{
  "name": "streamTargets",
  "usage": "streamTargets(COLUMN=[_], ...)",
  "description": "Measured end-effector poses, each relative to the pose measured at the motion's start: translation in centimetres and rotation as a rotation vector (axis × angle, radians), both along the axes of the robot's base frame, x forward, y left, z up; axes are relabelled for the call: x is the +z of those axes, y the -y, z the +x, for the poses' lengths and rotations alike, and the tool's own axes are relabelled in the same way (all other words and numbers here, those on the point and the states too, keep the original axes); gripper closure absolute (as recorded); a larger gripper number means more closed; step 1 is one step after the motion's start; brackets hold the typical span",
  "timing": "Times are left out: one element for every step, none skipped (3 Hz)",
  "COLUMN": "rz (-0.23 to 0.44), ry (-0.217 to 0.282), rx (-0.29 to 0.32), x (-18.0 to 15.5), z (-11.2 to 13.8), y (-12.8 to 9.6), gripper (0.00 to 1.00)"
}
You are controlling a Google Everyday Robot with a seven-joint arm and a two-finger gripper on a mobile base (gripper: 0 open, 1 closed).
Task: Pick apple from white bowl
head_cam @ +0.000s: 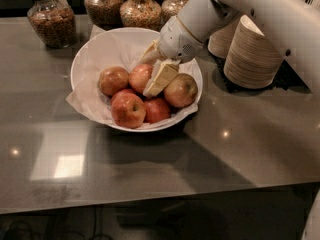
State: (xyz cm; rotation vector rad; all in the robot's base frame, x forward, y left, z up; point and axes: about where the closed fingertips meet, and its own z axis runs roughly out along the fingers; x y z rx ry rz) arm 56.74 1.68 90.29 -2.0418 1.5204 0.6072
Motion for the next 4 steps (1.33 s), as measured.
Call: streamTargets(rz=[-0.001,0.002,0.030,0.103], ry=[-0.005,-0.008,0.032,0.084], rx=[-0.006,-0.019,-0.078,-0.109], x=[-0.1,-0.1,1.9,5.2], z=[0.1,0.0,-0.1,-0.1], y=[0.2,0.4,2.2,3.8], gripper=[0.93,1.00,1.00,1.00])
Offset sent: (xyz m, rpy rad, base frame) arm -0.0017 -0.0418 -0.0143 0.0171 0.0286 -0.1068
